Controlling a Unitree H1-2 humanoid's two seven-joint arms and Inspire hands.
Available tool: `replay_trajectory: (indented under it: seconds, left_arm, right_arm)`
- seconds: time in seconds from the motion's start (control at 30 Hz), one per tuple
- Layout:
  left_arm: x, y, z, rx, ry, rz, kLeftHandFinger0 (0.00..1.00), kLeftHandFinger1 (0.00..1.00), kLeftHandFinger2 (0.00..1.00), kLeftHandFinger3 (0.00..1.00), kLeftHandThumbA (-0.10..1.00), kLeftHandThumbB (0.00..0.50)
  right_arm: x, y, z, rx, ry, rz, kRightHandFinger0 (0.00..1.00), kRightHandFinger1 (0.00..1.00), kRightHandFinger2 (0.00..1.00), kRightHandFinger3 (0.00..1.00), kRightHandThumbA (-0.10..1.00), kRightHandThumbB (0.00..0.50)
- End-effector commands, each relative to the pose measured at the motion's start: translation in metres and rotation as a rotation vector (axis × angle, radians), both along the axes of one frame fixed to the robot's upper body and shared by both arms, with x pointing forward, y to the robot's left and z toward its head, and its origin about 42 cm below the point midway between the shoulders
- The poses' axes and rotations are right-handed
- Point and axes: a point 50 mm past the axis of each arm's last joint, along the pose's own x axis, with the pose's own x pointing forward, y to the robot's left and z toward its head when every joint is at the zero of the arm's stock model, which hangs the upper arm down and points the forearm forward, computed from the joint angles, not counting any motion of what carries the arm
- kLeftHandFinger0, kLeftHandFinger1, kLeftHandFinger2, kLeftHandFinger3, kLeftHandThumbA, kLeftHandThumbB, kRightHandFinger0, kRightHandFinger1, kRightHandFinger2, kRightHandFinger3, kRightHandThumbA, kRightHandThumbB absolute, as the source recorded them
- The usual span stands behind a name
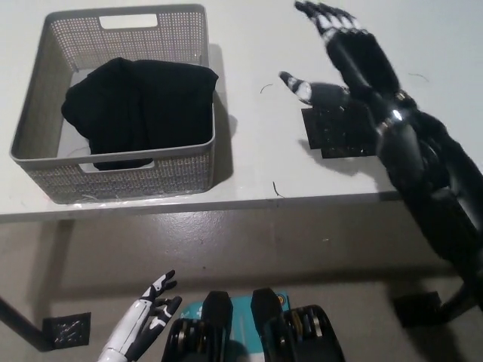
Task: Use the right hand to pick up a t shirt on the right hand side and place it into a contianer on the left side
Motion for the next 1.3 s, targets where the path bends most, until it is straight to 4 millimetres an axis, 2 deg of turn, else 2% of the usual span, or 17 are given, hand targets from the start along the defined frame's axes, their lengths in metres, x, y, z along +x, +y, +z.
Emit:
replay_trajectory:
  seconds: [0.0, 0.07, 0.13, 0.2, 0.23, 0.27, 0.3, 0.33, 0.37, 0.43, 0.57, 0.6, 0.77, 0.9, 1.13, 1.27]
  left_arm:
    - [-0.003, 0.015, 0.003, -0.017, -0.030, 0.040, 0.73, 0.80, 0.94, 1.00, 1.00, 0.340]
    - [-0.002, 0.016, 0.001, -0.023, -0.030, 0.048, 0.75, 0.82, 0.95, 1.00, 1.00, 0.358]
    - [-0.002, 0.015, 0.000, -0.028, -0.034, 0.048, 0.72, 0.81, 0.95, 1.00, 1.00, 0.363]
    - [-0.001, 0.016, 0.000, -0.031, -0.032, 0.051, 0.72, 0.80, 0.95, 1.00, 1.00, 0.372]
    - [-0.001, 0.016, 0.000, -0.034, -0.034, 0.054, 0.72, 0.80, 0.96, 1.00, 1.00, 0.372]
    - [0.000, 0.017, 0.000, -0.040, -0.035, 0.058, 0.73, 0.80, 0.95, 1.00, 1.00, 0.379]
    - [0.000, 0.016, 0.000, -0.042, -0.035, 0.058, 0.73, 0.80, 0.95, 1.00, 1.00, 0.381]
    - [0.002, 0.016, 0.001, -0.035, -0.037, 0.057, 0.71, 0.80, 0.96, 1.00, 1.00, 0.363]
    - [0.004, 0.016, 0.001, -0.036, -0.045, 0.056, 0.71, 0.80, 0.96, 1.00, 1.00, 0.357]
    - [0.005, 0.018, 0.002, -0.030, -0.046, 0.056, 0.71, 0.80, 0.96, 1.00, 1.00, 0.353]
    - [0.008, 0.019, 0.003, -0.037, -0.048, 0.062, 0.71, 0.79, 0.97, 1.00, 1.00, 0.355]
    - [0.007, 0.019, 0.002, -0.042, -0.051, 0.065, 0.70, 0.79, 0.96, 1.00, 1.00, 0.347]
    - [0.006, 0.019, 0.000, -0.048, -0.055, 0.065, 0.70, 0.81, 0.96, 1.00, 1.00, 0.359]
    - [0.006, 0.019, -0.001, -0.035, -0.048, 0.074, 0.70, 0.80, 0.96, 1.00, 1.00, 0.365]
    - [0.009, 0.022, 0.003, -0.024, -0.046, 0.065, 0.73, 0.81, 0.98, 1.00, 1.00, 0.356]
    - [0.012, 0.023, 0.006, -0.014, -0.060, 0.055, 0.72, 0.81, 0.97, 1.00, 1.00, 0.362]
  right_arm:
    - [-0.093, -0.055, 0.008, 0.104, -0.171, 0.015, 1.00, 1.00, 1.00, 1.00, 0.81, 0.392]
    - [-0.113, -0.064, -0.012, 0.144, -0.138, 0.015, 1.00, 1.00, 1.00, 1.00, 0.79, 0.358]
    - [-0.134, -0.074, -0.033, 0.176, -0.115, 0.004, 1.00, 1.00, 1.00, 1.00, 0.81, 0.313]
    - [-0.166, -0.089, -0.064, 0.215, -0.074, -0.036, 1.00, 1.00, 1.00, 1.00, 0.91, 0.286]
    - [-0.170, -0.091, -0.068, 0.216, -0.074, -0.042, 1.00, 1.00, 1.00, 1.00, 0.92, 0.268]
    - [-0.184, -0.098, -0.082, 0.227, -0.065, -0.069, 1.00, 1.00, 1.00, 1.00, 0.93, 0.272]
    - [-0.188, -0.099, -0.084, 0.231, -0.061, -0.076, 1.00, 1.00, 1.00, 1.00, 0.94, 0.267]
    - [-0.208, -0.114, -0.107, 0.258, -0.026, -0.122, 1.00, 1.00, 1.00, 1.00, 0.93, 0.250]
    - [-0.218, -0.121, -0.118, 0.267, -0.005, -0.146, 1.00, 1.00, 1.00, 1.00, 0.92, 0.251]
    - [-0.228, -0.129, -0.130, 0.266, 0.036, -0.185, 1.00, 1.00, 1.00, 1.00, 0.93, 0.257]
    - [-0.247, -0.142, -0.157, 0.261, 0.104, -0.230, 1.00, 1.00, 1.00, 1.00, 0.91, 0.238]
    - [-0.256, -0.149, -0.174, 0.243, 0.141, -0.255, 1.00, 1.00, 1.00, 1.00, 0.90, 0.236]
    - [-0.272, -0.158, -0.215, 0.218, 0.227, -0.288, 1.00, 1.00, 1.00, 1.00, 0.86, 0.233]
    - [-0.267, -0.155, -0.250, 0.177, 0.309, -0.302, 1.00, 1.00, 1.00, 1.00, 0.82, 0.249]
    - [-0.260, -0.139, -0.268, 0.160, 0.360, -0.280, 1.00, 1.00, 1.00, 1.00, 0.79, 0.256]
    - [-0.259, -0.131, -0.269, 0.149, 0.350, -0.269, 1.00, 1.00, 1.00, 1.00, 0.80, 0.242]
